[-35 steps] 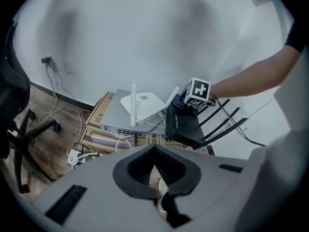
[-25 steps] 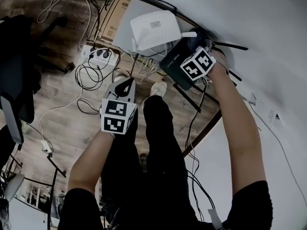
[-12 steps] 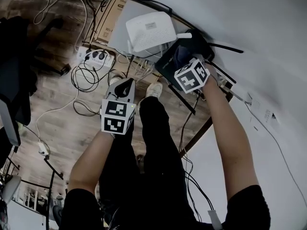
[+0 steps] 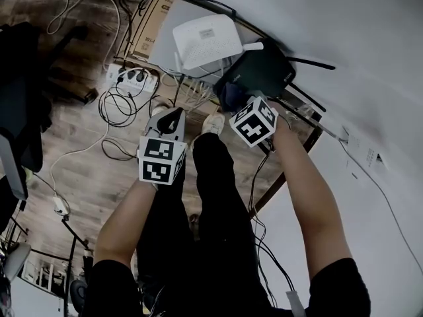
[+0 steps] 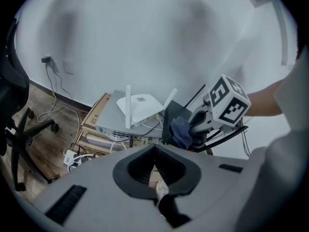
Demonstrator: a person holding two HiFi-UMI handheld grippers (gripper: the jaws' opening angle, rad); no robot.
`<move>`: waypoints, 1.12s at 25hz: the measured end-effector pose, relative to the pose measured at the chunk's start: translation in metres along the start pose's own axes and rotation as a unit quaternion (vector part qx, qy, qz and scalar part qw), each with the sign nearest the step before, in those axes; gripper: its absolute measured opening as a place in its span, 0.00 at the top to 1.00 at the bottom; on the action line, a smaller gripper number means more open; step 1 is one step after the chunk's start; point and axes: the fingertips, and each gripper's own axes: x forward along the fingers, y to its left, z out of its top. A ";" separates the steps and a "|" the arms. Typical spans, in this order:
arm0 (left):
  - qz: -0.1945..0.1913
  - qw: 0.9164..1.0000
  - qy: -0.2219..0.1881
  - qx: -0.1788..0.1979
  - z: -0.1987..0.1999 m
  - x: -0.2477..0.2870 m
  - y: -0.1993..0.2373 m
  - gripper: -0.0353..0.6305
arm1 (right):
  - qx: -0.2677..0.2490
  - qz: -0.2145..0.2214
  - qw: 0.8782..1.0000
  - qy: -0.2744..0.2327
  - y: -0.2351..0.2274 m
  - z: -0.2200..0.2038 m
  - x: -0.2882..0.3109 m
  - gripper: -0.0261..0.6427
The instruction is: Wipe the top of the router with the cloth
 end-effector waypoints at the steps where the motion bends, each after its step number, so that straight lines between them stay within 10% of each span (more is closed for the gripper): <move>1: 0.000 1.000 0.000 0.000 -0.001 -0.001 -0.001 0.95 | -0.002 0.012 1.000 -0.002 0.007 0.000 0.000 0.95; 10: -0.002 1.000 0.006 0.003 -0.012 -0.005 -0.006 0.95 | -0.067 -0.025 0.997 0.031 -0.008 -0.022 0.001 0.95; 28: -0.002 1.000 0.003 -0.003 -0.014 0.002 -0.009 0.95 | -0.010 -0.117 0.986 0.117 -0.120 -0.047 0.001 0.95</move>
